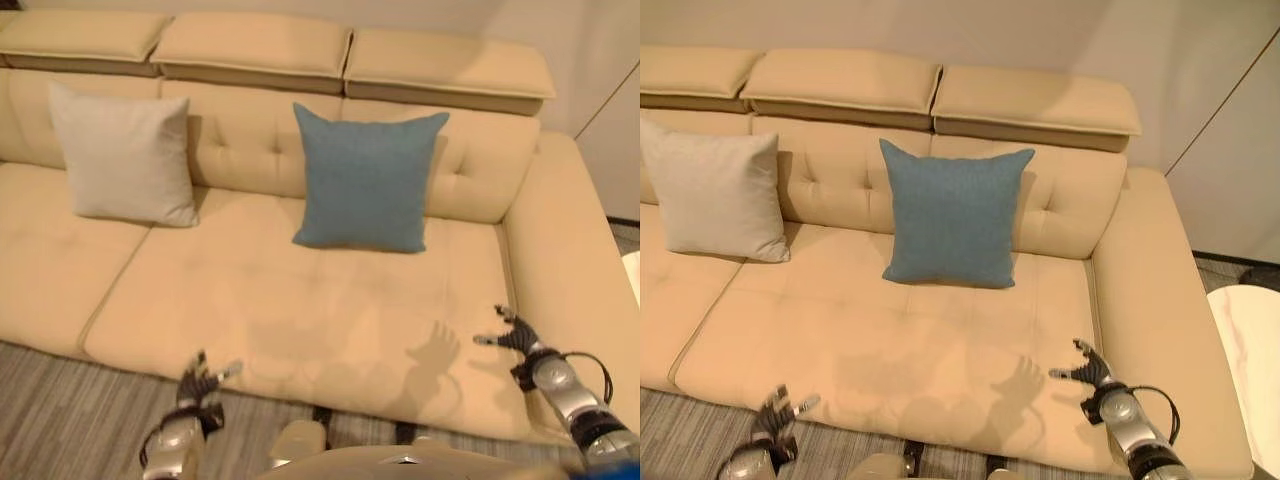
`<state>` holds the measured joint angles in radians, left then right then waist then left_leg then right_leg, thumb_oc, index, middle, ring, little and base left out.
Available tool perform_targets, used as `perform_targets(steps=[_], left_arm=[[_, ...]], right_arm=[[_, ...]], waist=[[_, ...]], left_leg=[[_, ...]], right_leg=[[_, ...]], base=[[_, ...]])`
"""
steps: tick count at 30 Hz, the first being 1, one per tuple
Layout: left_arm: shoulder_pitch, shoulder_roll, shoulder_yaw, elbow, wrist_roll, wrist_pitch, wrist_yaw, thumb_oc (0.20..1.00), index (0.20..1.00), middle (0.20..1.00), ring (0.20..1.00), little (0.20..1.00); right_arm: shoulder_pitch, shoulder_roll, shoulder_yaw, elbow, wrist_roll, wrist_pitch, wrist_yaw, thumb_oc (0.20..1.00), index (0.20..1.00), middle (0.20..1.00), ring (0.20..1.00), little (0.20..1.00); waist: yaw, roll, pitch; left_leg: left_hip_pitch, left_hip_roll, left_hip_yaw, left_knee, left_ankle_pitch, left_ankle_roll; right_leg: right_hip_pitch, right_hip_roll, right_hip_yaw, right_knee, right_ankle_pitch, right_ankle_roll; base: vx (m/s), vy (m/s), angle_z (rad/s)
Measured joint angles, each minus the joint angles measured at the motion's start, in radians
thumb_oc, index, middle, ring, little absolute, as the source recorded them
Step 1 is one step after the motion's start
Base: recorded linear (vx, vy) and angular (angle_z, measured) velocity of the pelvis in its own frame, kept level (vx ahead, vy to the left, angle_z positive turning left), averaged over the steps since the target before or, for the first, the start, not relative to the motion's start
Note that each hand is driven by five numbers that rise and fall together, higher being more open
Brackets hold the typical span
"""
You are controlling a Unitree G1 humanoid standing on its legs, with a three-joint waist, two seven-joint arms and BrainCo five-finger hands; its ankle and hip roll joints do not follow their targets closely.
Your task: Pick up all the scattered cushions and arrange them neatly on the sofa.
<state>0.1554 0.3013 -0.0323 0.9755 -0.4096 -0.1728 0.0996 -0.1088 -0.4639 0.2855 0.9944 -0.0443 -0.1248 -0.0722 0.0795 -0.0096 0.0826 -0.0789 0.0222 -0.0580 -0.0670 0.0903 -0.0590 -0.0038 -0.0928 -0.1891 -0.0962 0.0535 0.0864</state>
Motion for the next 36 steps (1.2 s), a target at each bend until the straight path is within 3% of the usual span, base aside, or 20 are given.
perform_targets(steps=[5,7,8,9,10,11,12,13,15,18,21,22,23,26,27,29,32,33,34,36], left_arm=[[0.017,-0.058,-0.029,0.094,0.052,0.032,-0.029,1.000,1.000,1.000,1.000,1.000],[-0.029,-0.056,-0.056,0.108,0.087,0.035,-0.029,1.000,1.000,1.000,1.000,1.000],[-0.045,-0.054,-0.067,0.110,0.093,0.034,-0.028,1.000,1.000,1.000,1.000,1.000],[-0.055,-0.052,-0.075,0.114,0.110,0.034,-0.028,1.000,1.000,1.000,1.000,1.000],[-0.088,-0.037,-0.064,0.135,0.121,0.033,-0.031,1.000,1.000,1.000,1.000,1.000],[-0.130,-0.038,-0.048,0.168,0.124,0.039,-0.032,1.000,1.000,1.000,1.000,1.000],[-0.133,-0.061,-0.026,0.230,0.124,0.044,-0.043,1.000,1.000,1.000,1.000,1.000],[-0.138,-0.065,-0.027,0.226,0.124,0.044,-0.050,1.000,1.000,1.000,1.000,1.000],[-0.153,-0.100,-0.001,0.271,0.124,0.043,-0.050,1.000,1.000,1.000,1.000,1.000],[-0.162,-0.133,-0.056,0.252,0.125,0.045,-0.051,1.000,1.000,1.000,1.000,1.000],[-0.169,-0.130,-0.068,0.242,0.122,0.049,-0.052,1.000,1.000,1.000,1.000,1.000],[-0.176,-0.102,-0.058,0.232,0.126,0.050,-0.050,1.000,1.000,1.000,1.000,1.000],[-0.181,-0.097,-0.066,0.234,0.128,0.051,-0.050,1.000,1.000,1.000,1.000,1.000],[-0.186,-0.081,-0.065,0.234,0.128,0.051,-0.049,1.000,1.000,1.000,1.000,1.000],[-0.180,-0.068,-0.065,0.239,0.128,0.052,-0.049,1.000,1.000,1.000,1.000,1.000],[-0.170,-0.061,-0.065,0.245,0.129,0.053,-0.049,1.000,1.000,1.000,1.000,1.000],[-0.135,-0.061,-0.067,0.258,0.130,0.058,-0.050,1.000,1.000,1.000,1.000,1.000],[-0.121,-0.060,-0.067,0.258,0.135,0.058,-0.050,1.000,1.000,1.000,1.000,1.000],[-0.107,-0.059,-0.064,0.267,0.159,0.062,-0.049,1.000,1.000,1.000,1.000,1.000],[-0.091,-0.076,-0.066,0.264,0.162,0.062,-0.049,1.000,1.000,1.000,1.000,1.000]], right_arm=[[0.078,0.068,0.036,0.026,-0.025,0.007,0.020,1.000,1.000,1.000,1.000,1.000],[0.079,0.068,0.046,0.065,-0.031,0.007,0.020,1.000,1.000,1.000,1.000,1.000],[0.080,0.067,0.046,0.080,-0.031,0.006,0.018,1.000,1.000,1.000,1.000,1.000],[0.061,0.068,0.047,0.098,-0.031,0.002,0.017,1.000,1.000,1.000,1.000,1.000],[0.047,0.084,0.046,0.107,-0.031,-0.002,0.016,1.000,1.000,1.000,1.000,1.000],[0.040,0.099,0.035,0.116,-0.031,0.000,0.011,1.000,1.000,1.000,1.000,1.000],[0.047,0.092,0.035,0.137,-0.031,0.005,0.008,1.000,1.000,1.000,1.000,1.000],[0.060,0.089,0.033,0.145,-0.031,0.012,0.006,1.000,1.000,1.000,1.000,1.000],[0.078,0.105,-0.008,0.184,-0.036,0.012,0.005,1.000,1.000,1.000,1.000,1.000],[0.086,0.101,-0.007,0.224,-0.037,0.043,0.011,1.000,1.000,1.000,1.000,1.000],[0.071,0.110,-0.010,0.224,-0.037,0.044,0.010,1.000,1.000,1.000,1.000,1.000],[0.044,0.132,-0.007,0.220,-0.036,0.044,0.010,1.000,1.000,1.000,1.000,1.000],[0.034,0.136,-0.005,0.221,-0.036,0.045,0.010,1.000,1.000,1.000,1.000,1.000],[0.025,0.155,-0.003,0.217,-0.036,0.046,0.012,1.000,1.000,1.000,1.000,1.000],[0.026,0.162,-0.003,0.225,-0.035,0.047,0.013,1.000,1.000,1.000,1.000,1.000],[0.025,0.163,-0.003,0.232,-0.035,0.048,0.013,1.000,1.000,1.000,1.000,1.000],[0.019,0.170,-0.007,0.241,-0.036,0.050,0.011,1.000,1.000,1.000,1.000,1.000],[0.027,0.179,-0.006,0.245,-0.036,0.052,0.011,1.000,1.000,1.000,1.000,1.000],[0.026,0.196,-0.004,0.254,-0.035,0.053,0.011,1.000,1.000,1.000,1.000,1.000],[0.031,0.195,-0.004,0.261,-0.035,0.057,0.011,1.000,1.000,1.000,1.000,1.000]], waist=[[0.024,0.015,-0.009],[0.020,0.025,0.005],[0.024,0.033,0.012],[0.025,0.040,0.017],[0.015,-0.009,0.024],[0.010,-0.062,0.047],[-0.036,-0.093,0.046],[-0.047,-0.072,0.042],[-0.073,-0.041,0.033],[-0.101,-0.014,0.016],[-0.089,-0.057,0.040],[-0.082,-0.098,0.061],[-0.085,-0.074,0.068],[-0.081,-0.038,0.070],[-0.073,-0.040,0.065],[-0.050,-0.036,0.058],[-0.005,-0.026,0.047],[0.004,-0.031,0.033],[0.013,-0.036,0.023],[0.012,-0.015,0.000]], left_leg=[[-0.012,0.026,-0.043,0.013,0.013,-0.023],[-0.050,0.042,-0.096,0.015,0.045,-0.082],[-0.062,0.052,-0.102,0.023,0.048,-0.089],[-0.088,0.066,-0.115,0.036,0.044,-0.116],[-0.115,0.068,-0.063,0.031,-0.003,-0.161],[-0.139,0.036,-0.031,0.154,-0.028,-0.110],[-0.047,0.026,0.006,0.410,-0.108,-0.078],[-0.005,0.036,0.000,0.382,-0.135,-0.080],[0.021,0.025,-0.018,0.499,-0.252,-0.106],[0.103,-0.009,-0.028,0.223,-0.259,-0.036],[0.128,-0.070,-0.024,0.144,-0.229,0.043],[0.108,-0.113,0.004,0.179,-0.220,0.078],[0.082,-0.104,0.015,0.191,-0.222,0.098],[0.050,-0.071,0.022,0.177,-0.174,0.142],[0.041,-0.069,0.023,0.168,-0.139,0.145],[0.038,-0.067,0.032,0.135,-0.112,0.147],[0.025,-0.049,0.056,0.106,-0.090,0.122],[0.018,-0.049,0.051,0.100,-0.087,0.112],[0.015,-0.042,0.049,0.082,-0.068,0.082],[0.011,-0.015,0.046,0.049,-0.056,0.049]], right_leg=[[0.018,0.038,-0.036,0.005,-0.009,-0.014],[0.010,0.060,-0.083,0.006,-0.018,-0.041],[0.004,0.077,-0.091,0.012,-0.022,-0.048],[-0.020,0.094,-0.100,0.037,-0.031,-0.065],[-0.063,0.055,-0.131,0.033,0.001,-0.149],[-0.066,0.014,-0.135,0.020,0.017,-0.162],[-0.038,-0.019,-0.132,0.004,0.028,-0.149],[-0.044,-0.014,-0.134,0.006,0.030,-0.149],[-0.060,-0.014,-0.144,0.022,0.068,-0.149],[-0.149,-0.041,-0.127,0.063,0.118,-0.101],[-0.198,-0.090,-0.084,0.072,0.167,-0.059],[-0.208,-0.140,-0.047,0.068,0.160,0.001],[-0.223,-0.134,-0.021,0.094,0.117,0.067],[-0.288,-0.075,0.076,0.327,0.037,0.083],[-0.306,-0.064,0.094,0.508,-0.052,0.063],[-0.271,-0.071,0.044,0.587,-0.123,0.050],[-0.137,-0.073,-0.006,0.492,-0.208,0.040],[-0.102,-0.073,-0.006,0.435,-0.209,0.044],[-0.041,-0.058,-0.007,0.303,-0.215,0.011],[-0.044,-0.033,-0.016,0.263,-0.193,0.018]], base=[[-0.13,-0.125,0.24],[-0.29,-0.119,0.76],[-0.38,-0.133,0.55],[-0.30,-0.068,0.38],[-0.18,-0.026,0.49],[-0.16,-0.009,0.68],[-0.19,0.116,0.48],[-0.18,0.114,0.33],[-0.21,0.122,-0.02],[-0.30,0.136,-0.03],[-0.31,0.089,-0.28],[-0.28,0.058,-0.39],[-0.28,0.046,-0.29],[-0.26,0.022,-0.02],[-0.17,-0.002,0.12],[-0.10,-0.074,-0.20],[-0.06,-0.111,-0.32],[-0.05,-0.160,-0.35],[-0.04,-0.129,-0.28],[-0.02,-0.101,-0.12]])
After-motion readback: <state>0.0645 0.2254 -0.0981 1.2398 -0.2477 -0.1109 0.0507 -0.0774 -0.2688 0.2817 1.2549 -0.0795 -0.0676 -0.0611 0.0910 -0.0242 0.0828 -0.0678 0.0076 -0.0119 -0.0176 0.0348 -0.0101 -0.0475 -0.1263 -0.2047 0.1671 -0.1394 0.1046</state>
